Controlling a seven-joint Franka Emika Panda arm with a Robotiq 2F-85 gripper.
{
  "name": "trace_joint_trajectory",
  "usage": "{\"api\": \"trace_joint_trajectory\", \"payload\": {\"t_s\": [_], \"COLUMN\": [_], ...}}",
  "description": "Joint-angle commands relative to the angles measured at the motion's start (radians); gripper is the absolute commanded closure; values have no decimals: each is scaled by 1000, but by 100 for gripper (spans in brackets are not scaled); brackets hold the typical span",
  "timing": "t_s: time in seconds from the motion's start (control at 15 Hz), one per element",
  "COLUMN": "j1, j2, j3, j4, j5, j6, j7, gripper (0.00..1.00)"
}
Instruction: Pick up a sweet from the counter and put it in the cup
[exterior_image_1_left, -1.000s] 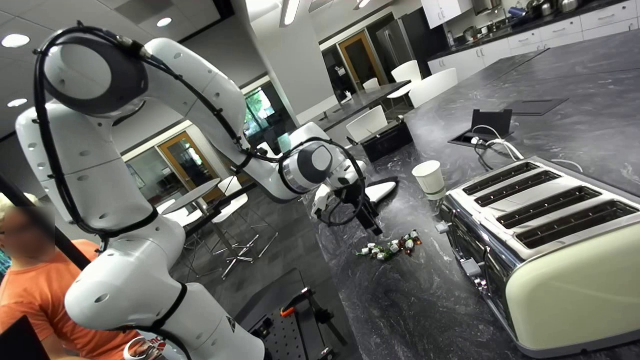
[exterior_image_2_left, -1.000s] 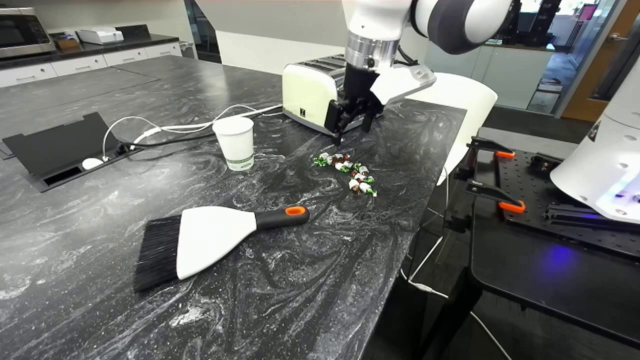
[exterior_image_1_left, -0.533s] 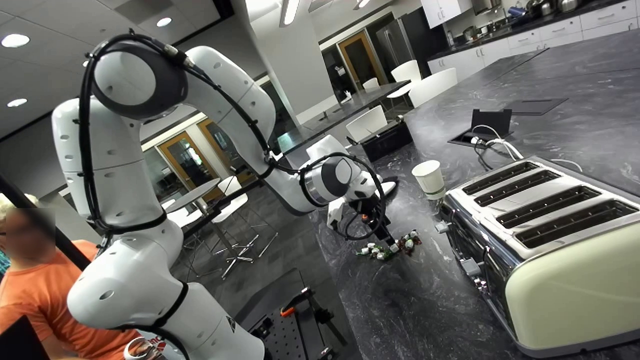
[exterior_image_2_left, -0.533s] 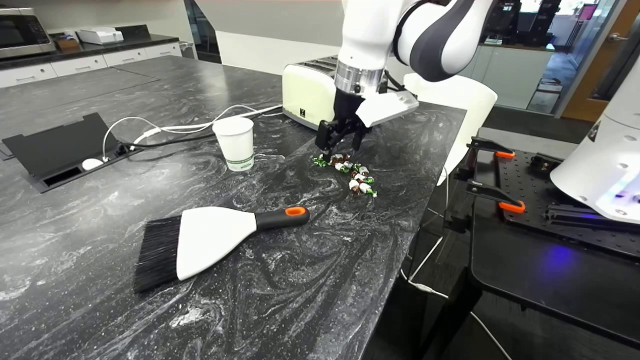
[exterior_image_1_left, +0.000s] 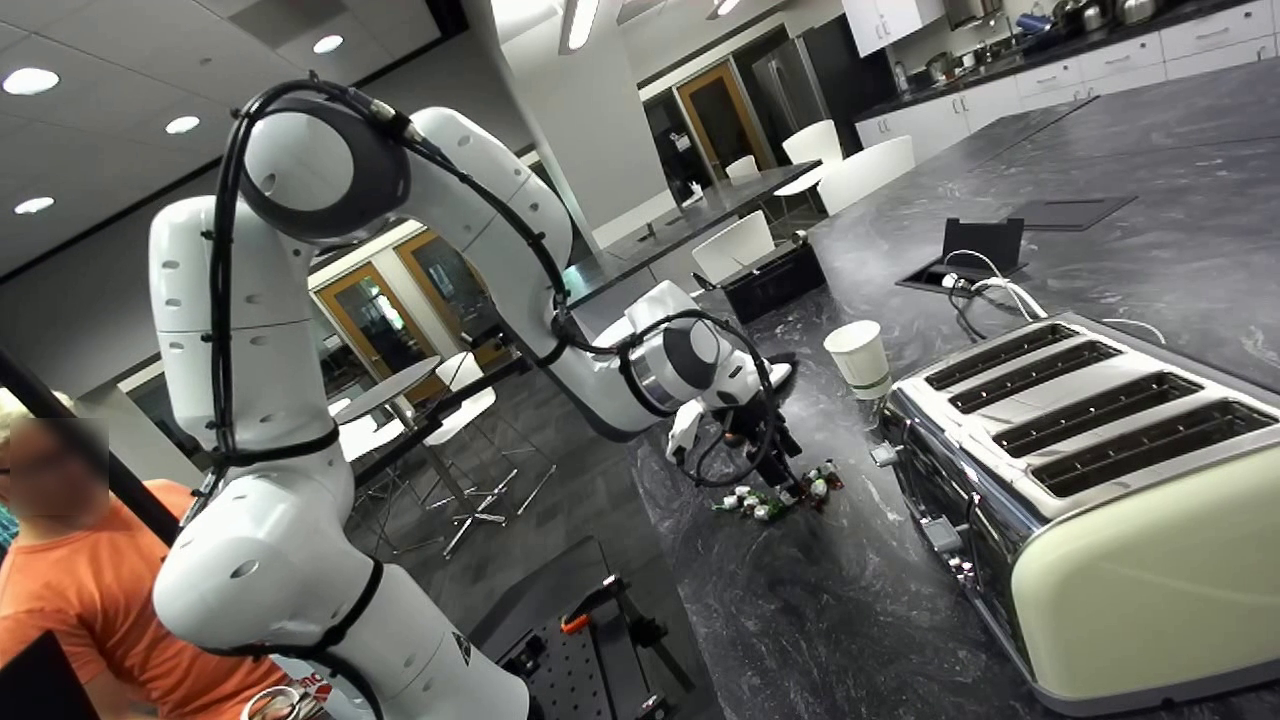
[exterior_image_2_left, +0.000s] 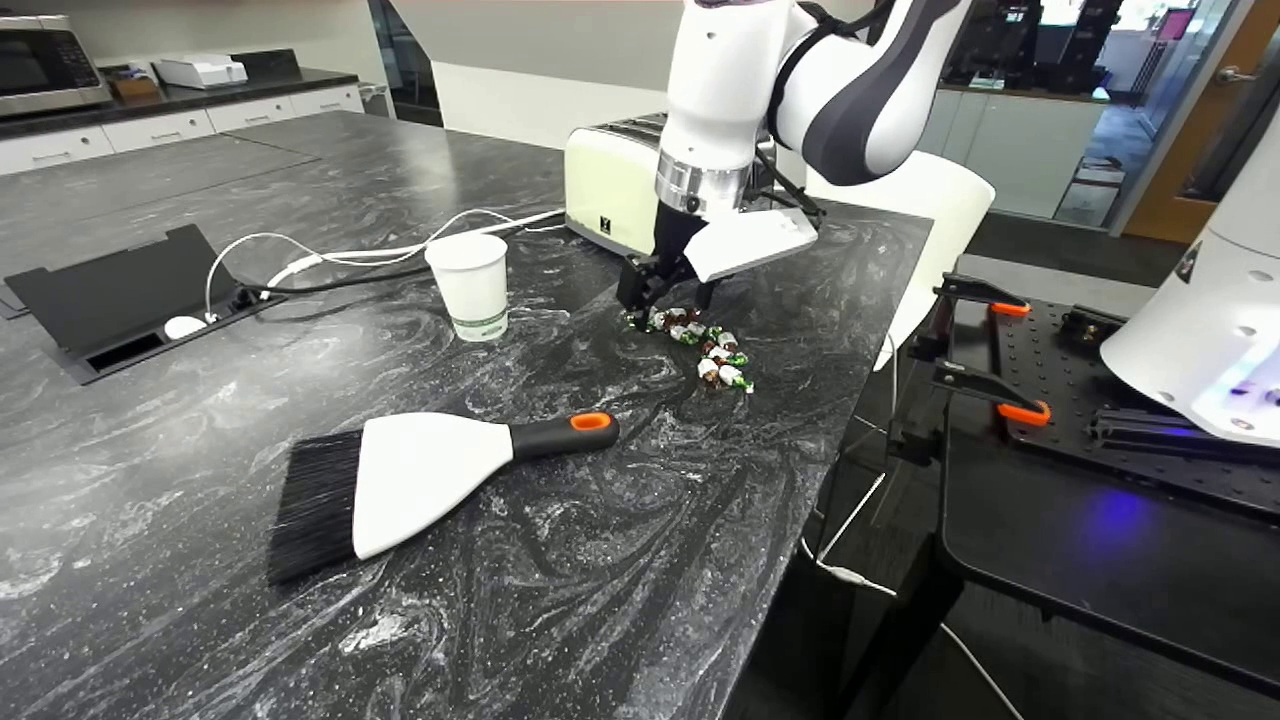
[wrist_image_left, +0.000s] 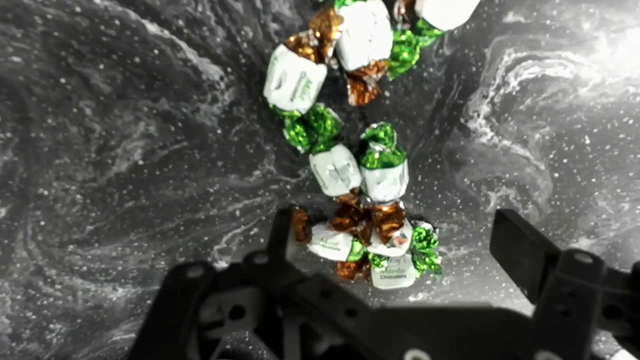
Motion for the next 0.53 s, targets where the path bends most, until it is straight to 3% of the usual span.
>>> {"api": "trace_joint_trajectory", "payload": {"t_s": [0.0, 0.07, 0.13, 0.2, 0.33, 0.47], "j1": [51, 61, 68, 77, 91, 103], "j2": [33, 39, 46, 52, 64, 69], "j3": [-65, -76, -85, -94, -107, -114], "j4": [28, 30, 32, 35, 40, 47], "j5": [-42, -45, -50, -56, -58, -58], "j6": [24, 24, 26, 29, 27, 33], "j7": [103, 119, 131, 142, 160, 169], "gripper": [0, 0, 6, 26, 31, 46]}}
